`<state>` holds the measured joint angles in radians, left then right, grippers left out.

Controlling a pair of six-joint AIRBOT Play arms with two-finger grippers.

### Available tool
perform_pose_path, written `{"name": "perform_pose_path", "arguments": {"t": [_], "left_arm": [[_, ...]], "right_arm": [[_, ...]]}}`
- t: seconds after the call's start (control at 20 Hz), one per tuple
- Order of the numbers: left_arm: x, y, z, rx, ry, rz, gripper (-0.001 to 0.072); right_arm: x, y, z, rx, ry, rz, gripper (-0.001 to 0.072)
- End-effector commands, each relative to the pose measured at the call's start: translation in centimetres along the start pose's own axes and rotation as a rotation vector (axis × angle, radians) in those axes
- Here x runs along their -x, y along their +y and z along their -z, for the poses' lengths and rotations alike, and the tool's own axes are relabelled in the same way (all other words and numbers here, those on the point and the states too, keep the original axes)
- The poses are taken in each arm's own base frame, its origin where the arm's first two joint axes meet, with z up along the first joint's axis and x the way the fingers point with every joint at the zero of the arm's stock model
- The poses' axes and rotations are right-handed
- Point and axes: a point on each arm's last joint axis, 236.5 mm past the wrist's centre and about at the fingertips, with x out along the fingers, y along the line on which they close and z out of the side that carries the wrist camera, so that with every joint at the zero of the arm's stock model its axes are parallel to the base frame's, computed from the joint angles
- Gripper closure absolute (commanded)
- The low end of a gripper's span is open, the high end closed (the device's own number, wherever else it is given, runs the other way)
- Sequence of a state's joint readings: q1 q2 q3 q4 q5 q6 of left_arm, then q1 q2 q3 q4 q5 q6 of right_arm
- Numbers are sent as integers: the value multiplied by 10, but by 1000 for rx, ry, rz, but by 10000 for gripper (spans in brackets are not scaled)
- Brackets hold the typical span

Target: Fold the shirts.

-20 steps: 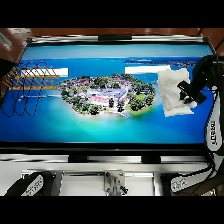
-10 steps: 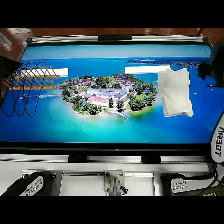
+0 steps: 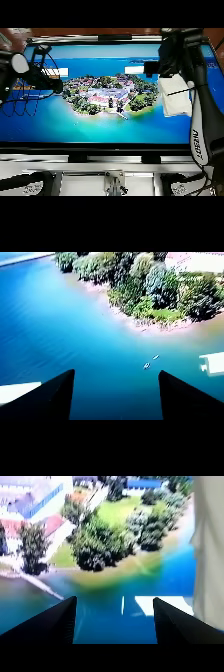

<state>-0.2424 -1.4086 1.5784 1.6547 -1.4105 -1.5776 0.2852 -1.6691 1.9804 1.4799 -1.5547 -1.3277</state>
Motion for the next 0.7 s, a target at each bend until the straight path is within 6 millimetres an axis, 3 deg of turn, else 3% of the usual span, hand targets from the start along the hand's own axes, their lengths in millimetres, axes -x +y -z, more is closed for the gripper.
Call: {"name": "perform_pose_path", "arguments": {"t": [0.0,0.1,0.65], "left_arm": [[-28,2,28,8,183,-74,98],[-29,2,36,9,218,-77,98],[-29,2,35,9,214,-76,98]], "right_arm": [[-19,29,44,65,207,-51,127],[-19,29,42,64,198,-53,127],[-19,29,42,64,198,-53,127]]}}
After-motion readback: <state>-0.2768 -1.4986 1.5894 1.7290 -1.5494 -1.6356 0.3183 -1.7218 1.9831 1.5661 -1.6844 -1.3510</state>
